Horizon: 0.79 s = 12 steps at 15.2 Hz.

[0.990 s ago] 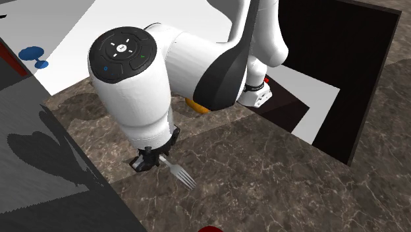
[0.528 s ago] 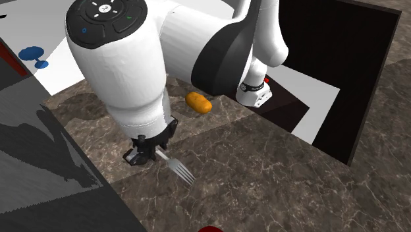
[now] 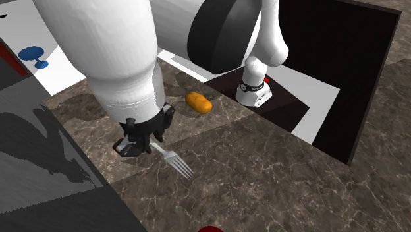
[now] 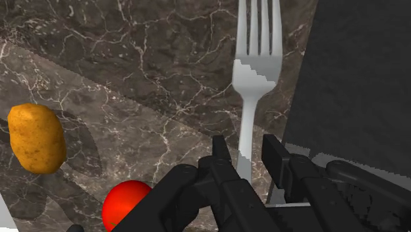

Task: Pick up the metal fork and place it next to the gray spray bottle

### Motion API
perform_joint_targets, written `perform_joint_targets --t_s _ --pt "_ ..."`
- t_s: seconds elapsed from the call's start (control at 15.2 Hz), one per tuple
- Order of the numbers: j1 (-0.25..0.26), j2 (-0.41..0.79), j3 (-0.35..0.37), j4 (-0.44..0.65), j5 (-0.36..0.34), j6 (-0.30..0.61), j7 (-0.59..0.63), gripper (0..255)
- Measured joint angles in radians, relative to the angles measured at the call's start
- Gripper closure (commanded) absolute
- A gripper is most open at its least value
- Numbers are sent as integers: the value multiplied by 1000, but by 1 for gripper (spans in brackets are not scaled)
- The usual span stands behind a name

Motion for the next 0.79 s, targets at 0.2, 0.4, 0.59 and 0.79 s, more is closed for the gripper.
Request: perform_joint_targets --t_s 0.2,0.4,0.59,0.79 --pt "8 2 2 45 0 -43 -5 255" --pt "17 10 2 92 -5 -82 -11 255" --pt "36 28 2 161 -15 -135 -13 255" --pt "53 46 1 226 -26 -184 -17 255"
